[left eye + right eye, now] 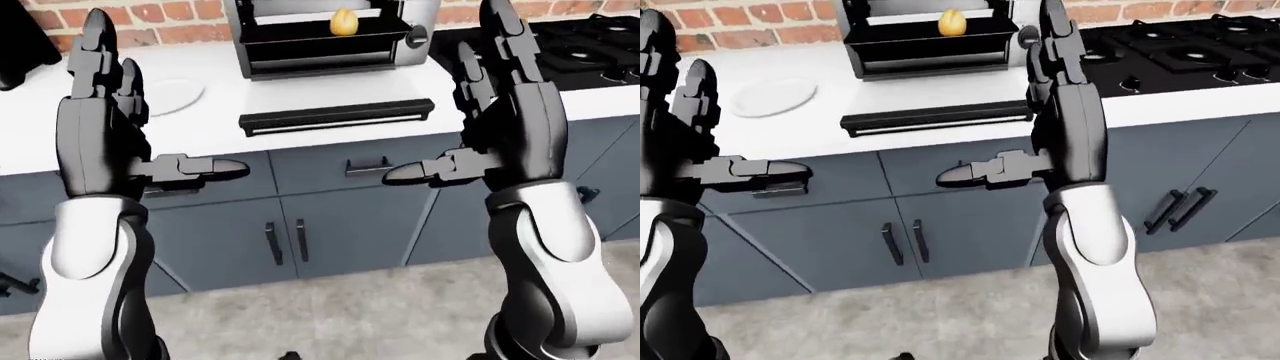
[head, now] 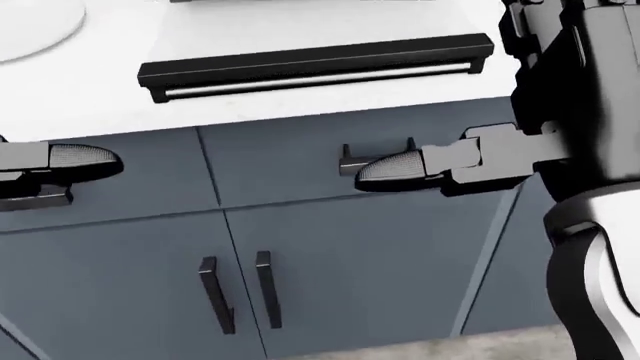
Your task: Pick the bread from the tray and place it on the plate on the counter.
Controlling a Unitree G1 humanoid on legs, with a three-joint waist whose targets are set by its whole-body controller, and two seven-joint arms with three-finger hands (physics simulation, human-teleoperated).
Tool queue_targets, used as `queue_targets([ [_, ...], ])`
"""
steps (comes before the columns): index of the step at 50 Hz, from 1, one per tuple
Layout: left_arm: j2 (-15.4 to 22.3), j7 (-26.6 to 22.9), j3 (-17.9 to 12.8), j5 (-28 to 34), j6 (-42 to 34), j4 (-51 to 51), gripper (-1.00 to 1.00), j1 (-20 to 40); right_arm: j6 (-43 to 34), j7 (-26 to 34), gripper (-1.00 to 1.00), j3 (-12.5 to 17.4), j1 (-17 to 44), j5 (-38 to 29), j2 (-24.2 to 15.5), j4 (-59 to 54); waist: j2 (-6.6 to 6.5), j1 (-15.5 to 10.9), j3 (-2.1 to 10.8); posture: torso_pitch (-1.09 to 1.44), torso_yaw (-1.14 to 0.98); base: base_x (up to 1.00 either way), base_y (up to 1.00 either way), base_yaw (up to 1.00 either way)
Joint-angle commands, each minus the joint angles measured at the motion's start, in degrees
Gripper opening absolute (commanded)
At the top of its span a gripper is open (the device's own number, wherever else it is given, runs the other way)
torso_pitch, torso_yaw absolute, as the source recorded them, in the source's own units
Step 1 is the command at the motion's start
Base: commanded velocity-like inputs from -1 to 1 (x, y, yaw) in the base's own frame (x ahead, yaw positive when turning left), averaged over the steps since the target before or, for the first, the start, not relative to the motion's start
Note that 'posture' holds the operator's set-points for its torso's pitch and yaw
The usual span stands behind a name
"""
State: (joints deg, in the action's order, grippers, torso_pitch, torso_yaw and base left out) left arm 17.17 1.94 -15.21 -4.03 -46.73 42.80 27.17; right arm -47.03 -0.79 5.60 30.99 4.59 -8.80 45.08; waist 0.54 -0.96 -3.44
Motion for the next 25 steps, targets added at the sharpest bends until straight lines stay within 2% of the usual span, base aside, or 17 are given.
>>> queue_targets([
  [1, 1.0, 0.2, -0.9, 0.4, 1.1, 1.5, 1.00, 1.5, 1.0, 0.1, 1.00, 0.3, 1.9, 0.0, -0.1, 0.9, 0.43, -0.4, 1.57, 0.00, 0.00, 0.00, 0.41, 0.00],
  [3, 1.0, 0.2, -1.0, 0.5, 1.1, 1.6, 1.00, 1.5, 0.9, 0.1, 1.00, 0.5, 2.1, 0.1, -0.1, 0.9, -0.96, -0.8, 2.14, 0.00, 0.00, 0.00, 0.41, 0.00],
  [5, 0.9, 0.3, -0.9, 0.5, 1.0, 1.7, 1.00, 1.5, 1.1, 0.0, 1.00, 0.5, 2.1, 0.2, -0.3, 0.8, -3.39, -1.1, 2.76, 0.00, 0.00, 0.00, 0.41, 0.00],
  [6, 1.0, 0.2, -0.9, 0.5, 1.0, 1.7, 1.00, 1.5, 2.0, 0.0, 1.00, 0.8, 1.8, 0.3, -0.2, 0.2, -4.81, -1.2, 2.01, 0.00, 0.00, 0.00, 0.41, 0.00],
  [7, 1.1, 0.2, -0.9, 0.6, 1.1, 1.6, 1.00, 1.6, 2.1, -0.1, 1.00, 0.9, 1.6, 0.3, -0.3, 0.1, -2.31, -1.1, 2.58, 0.00, 0.00, 0.00, 0.41, 0.00],
  [8, 1.1, 0.1, -1.0, 0.6, 0.9, 1.7, 1.00, 1.7, 1.7, -0.3, 1.00, 1.0, 1.8, 0.5, -0.3, 0.5, -3.69, -1.7, 2.58, 0.00, 0.00, 0.00, 0.41, 0.00],
  [9, 1.2, 0.2, -1.0, 0.6, 0.8, 1.7, 1.00, 1.9, 1.3, -0.5, 1.00, 0.9, 2.1, 0.6, -0.3, 0.8, -4.45, -1.9, 2.56, 0.00, 0.00, 0.00, 0.41, 0.00],
  [12, 1.3, 0.2, -1.0, 0.7, 0.9, 1.7, 1.00, 1.7, 1.0, -0.5, 1.00, 0.9, 2.2, 0.9, -0.5, 1.2, -3.34, -1.3, 2.93, 0.00, 0.00, 0.00, 0.41, 0.00],
  [15, 1.5, 0.1, -1.5, 0.6, 0.6, 1.9, 1.00, 1.8, 0.8, -0.6, 1.00, 1.1, 2.1, 1.1, -0.7, 1.3, -1.98, -0.4, 2.08, 0.00, 0.00, 0.00, 0.41, 0.00],
  [18, 1.7, 0.1, -1.8, 0.5, 0.3, 2.3, 1.00, 1.7, 0.5, -0.3, 1.00, 0.7, 2.2, 1.1, -0.8, 1.2, -0.46, 0.4, 2.62, 0.00, 0.00, 0.00, 0.32, 0.00],
  [19, 1.8, 0.1, -1.9, 0.5, 0.3, 2.3, 1.00, 1.6, 0.7, -0.2, 1.00, 0.0, 2.3, 0.6, -0.9, 1.1, 0.66, 0.2, 2.28, 0.00, 0.00, 0.00, 0.00, 0.00],
  [20, 1.8, 0.1, -1.9, 0.4, 0.3, 2.3, 1.00, 1.7, 0.6, -0.5, 1.00, 0.6, 2.8, 1.0, -0.4, 1.1, 0.13, -0.1, 2.22, 0.00, 0.00, 0.00, 0.00, 0.00],
  [23, 2.0, 0.2, -2.3, 0.2, 0.3, 2.4, 1.00, 1.6, 0.9, -0.9, 1.00, 0.9, 3.0, 0.7, -0.4, 0.7, 1.04, -0.6, 2.64, 0.00, 0.00, 0.00, 0.00, 0.00],
  [25, 2.1, 0.2, -2.6, 0.1, 0.3, 2.8, 1.00, 1.2, 0.9, -0.9, 1.00, 0.8, 3.1, 0.7, -1.0, 1.3, 0.47, -0.5, 2.68, 0.00, 0.00, 0.00, 0.00, 0.00],
])
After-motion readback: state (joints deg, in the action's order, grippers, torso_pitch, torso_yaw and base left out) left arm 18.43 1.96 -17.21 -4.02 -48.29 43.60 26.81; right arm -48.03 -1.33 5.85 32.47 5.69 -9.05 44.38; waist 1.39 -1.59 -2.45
